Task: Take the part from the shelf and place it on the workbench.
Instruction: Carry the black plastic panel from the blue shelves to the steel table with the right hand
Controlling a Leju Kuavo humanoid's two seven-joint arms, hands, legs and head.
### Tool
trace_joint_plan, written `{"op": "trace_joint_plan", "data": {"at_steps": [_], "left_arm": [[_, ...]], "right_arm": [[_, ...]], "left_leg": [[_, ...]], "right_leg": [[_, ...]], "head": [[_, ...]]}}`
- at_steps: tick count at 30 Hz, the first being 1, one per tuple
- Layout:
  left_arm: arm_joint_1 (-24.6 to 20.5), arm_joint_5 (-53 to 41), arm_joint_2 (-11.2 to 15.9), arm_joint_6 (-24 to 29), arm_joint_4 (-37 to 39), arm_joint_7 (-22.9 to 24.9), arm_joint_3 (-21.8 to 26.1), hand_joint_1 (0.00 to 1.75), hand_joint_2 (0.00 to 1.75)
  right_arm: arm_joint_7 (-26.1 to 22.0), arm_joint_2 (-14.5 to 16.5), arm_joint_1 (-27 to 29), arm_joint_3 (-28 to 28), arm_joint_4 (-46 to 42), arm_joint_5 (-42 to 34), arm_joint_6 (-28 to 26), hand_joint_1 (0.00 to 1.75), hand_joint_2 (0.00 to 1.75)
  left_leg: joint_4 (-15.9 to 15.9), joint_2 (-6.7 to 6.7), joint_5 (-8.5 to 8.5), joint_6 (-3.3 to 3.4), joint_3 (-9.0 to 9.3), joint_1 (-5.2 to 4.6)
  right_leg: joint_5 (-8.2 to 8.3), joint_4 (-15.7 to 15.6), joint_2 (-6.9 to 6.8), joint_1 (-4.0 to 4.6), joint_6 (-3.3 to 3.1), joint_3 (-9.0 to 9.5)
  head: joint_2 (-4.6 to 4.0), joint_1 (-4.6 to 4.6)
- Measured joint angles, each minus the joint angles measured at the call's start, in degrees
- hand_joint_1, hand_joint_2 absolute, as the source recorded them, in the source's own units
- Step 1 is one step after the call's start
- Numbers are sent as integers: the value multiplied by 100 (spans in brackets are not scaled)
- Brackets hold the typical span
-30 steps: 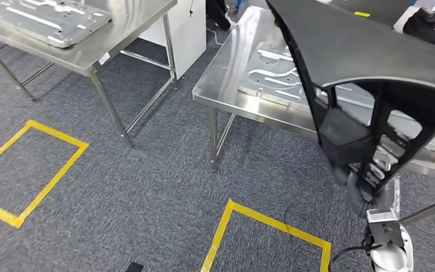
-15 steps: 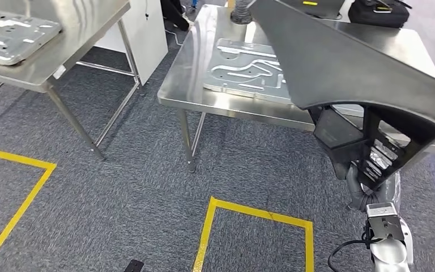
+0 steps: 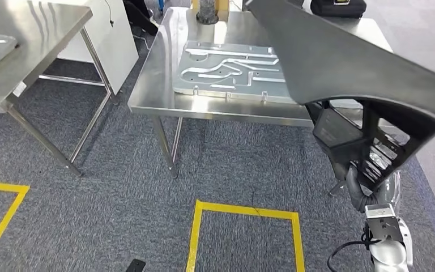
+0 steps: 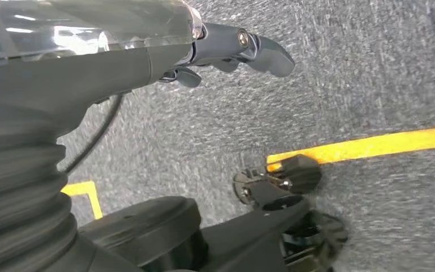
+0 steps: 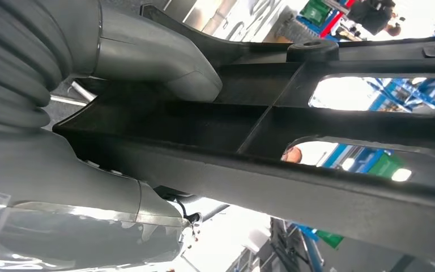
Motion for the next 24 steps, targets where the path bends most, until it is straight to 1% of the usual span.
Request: {"op": "trace_joint_plan", "data": {"at_steps": [1, 2, 3, 4, 5, 6, 7, 8, 9, 10, 11, 12, 13, 14, 15, 17, 18, 19, 20, 21, 22, 23, 24], "left_arm": [[0, -7, -1, -4, 0, -1, -3, 0, 175], [-2, -17, -2, -10, 0, -1, -10, 0, 175], [-7, -28, -3, -19, 0, 1, -22, 0, 175], [-12, -38, -4, -30, 0, 3, -34, 0, 175], [-15, -48, -4, -40, 0, 9, -45, 0, 175], [-14, -54, -4, -47, 0, 18, -54, 0, 175], [-12, -58, -4, -52, 0, 27, -59, 0, 175], [-10, -63, -4, -56, 0, 34, -68, 0, 175], [-10, -68, -4, -59, 0, 38, -78, 0, 175], [-11, -72, -5, -63, 0, 39, -89, 0, 175], [-12, -76, -5, -67, 0, 39, -100, 0, 175], [-14, -79, -6, -69, 0, 37, -109, 0, 175], [-14, -79, -7, -70, 0, 35, -117, 0, 175], [-14, -79, -7, -70, 0, 31, -122, 0, 175], [-14, -79, -7, -70, 0, 26, -125, 0, 175], [-13, -86, -7, -70, 0, 15, -127, 0, 175], [-14, -91, -7, -70, 0, 9, -128, 0, 175], [-15, -95, -7, -70, 0, 5, -129, 0, 175], [-12, -96, -7, -70, 0, 1, -130, 0, 175], [-8, -96, -7, -70, 0, -1, -129, 0, 175], [0, -96, -7, -70, 0, -2, -129, 0, 175], [8, -96, -7, -70, 0, -5, -129, 0, 175], [14, -94, -6, -70, 0, -12, -129, 0, 175]], "right_arm": [[0, -2, 25, -4, -22, 3, -12, 157, 175], [0, -3, 58, -11, -46, 4, -24, 157, 175], [0, -7, 88, -21, -69, 3, -32, 157, 175], [0, -9, 112, -31, -92, -1, -37, 157, 175], [0, -10, 132, -38, -107, -5, -41, 157, 175], [0, -12, 151, -42, -114, -10, -42, 157, 175], [0, -11, 177, -44, -115, -14, -43, 157, 175], [0, -11, 209, -44, -116, -16, -43, 157, 175], [-1, -11, 238, -46, -124, -17, -43, 157, 175], [-1, -11, 257, -50, -138, -18, -44, 157, 175], [-2, -11, 269, -56, -159, -19, -45, 157, 175], [-2, -11, 274, -66, -183, -20, -47, 157, 175], [-3, -10, 282, -75, -209, -22, -49, 157, 175], [-3, -10, 295, -83, -233, -24, -50, 157, 175], [-4, -9, 311, -89, -253, -26, -51, 157, 175], [-4, -8, 337, -96, -292, -27, -51, 157, 175], [-4, -7, 338, -98, -312, -27, -51, 157, 175], [-4, -5, 334, -99, -330, -28, -51, 157, 175], [-4, -1, 332, -99, -342, -30, -51, 157, 175], [-4, 3, 330, -99, -350, -31, -50, 157, 175], [-4, 8, 331, -99, -351, -31, -48, 157, 175], [-4, 15, 331, -100, -351, -29, -44, 157, 175], [-3, 20, 327, -100, -351, -25, -38, 157, 175]], "left_leg": [[-9, 6, 12, 35, -4, 2], [-33, 13, 28, 71, 4, 3], [-58, 24, 43, 108, 12, 11], [-82, 38, 56, 135, 21, 20], [-89, 53, 59, 150, 25, 19], [-89, 70, 57, 159, 24, 16], [-88, 86, 53, 160, 24, 13], [-87, 100, 48, 159, 26, 12], [-85, 110, 41, 154, 33, 12], [-84, 119, 32, 143, 45, 12], [-84, 126, 21, 129, 60, 11], [-77, 132, 7, 108, 71, -1], [-71, 137, -5, 84, 78, -11], [-69, 140, -14, 56, 80, -21], [-73, 147, -19, 25, 83, -27], [-70, 157, -46, -44, 97, -22], [6, 151, -111, -72, 74, -20], [204, 140, -240, -93, -7, -18], [526, 125, -420, -105, -151, -12], [924, 116, -613, -112, -338, -12], [1306, 113, -759, -114, -524, -11], [1542, 112, -807, -113, -646, -11], [1559, 112, -734, -103, -667, -11]], "right_leg": [[-1, -6, 0, -10, 33, -6], [-23, 18, -37, -18, 63, -13], [-100, 126, -103, -24, 94, -59], [-234, 347, -178, -29, 122, -158], [-405, 675, -255, -36, 148, -312], [-582, 1061, -297, -43, 171, -504], [-694, 1390, -311, -53, 189, -672], [-708, 1563, -318, -62, 200, -767], [-611, 1511, -325, -71, 204, -753], [-428, 1243, -337, -78, 199, -628], [-218, 833, -367, -81, 186, -427], [-73, 443, -401, -67, 164, -235], [10, 168, -423, -50, 132, -103], [27, 29, -437, -31, 97, -39], [6, 6, -428, -10, 60, -37], [19, -14, -401, -22, -15, -31], [27, -33, -391, -34, -53, -19], [35, -53, -386, -46, -91, -5], [35, -61, -381, -45, -120, 5], [30, -60, -374, -36, -143, 6], [26, -58, -365, -24, -157, 6], [22, -55, -352, -13, -162, 9], [18, -52, -339, -4, -165, 16]], "head": [[0, 0], [0, 1], [0, 1], [0, 1], [0, 1], [0, 0], [0, 0], [0, 1], [0, 1], [0, 1], [0, 1], [0, 1], [0, 1], [0, 1], [0, 1], [0, 0], [0, 0], [0, 0], [0, 0], [0, 0], [0, 0], [0, 0], [0, 0]]}}
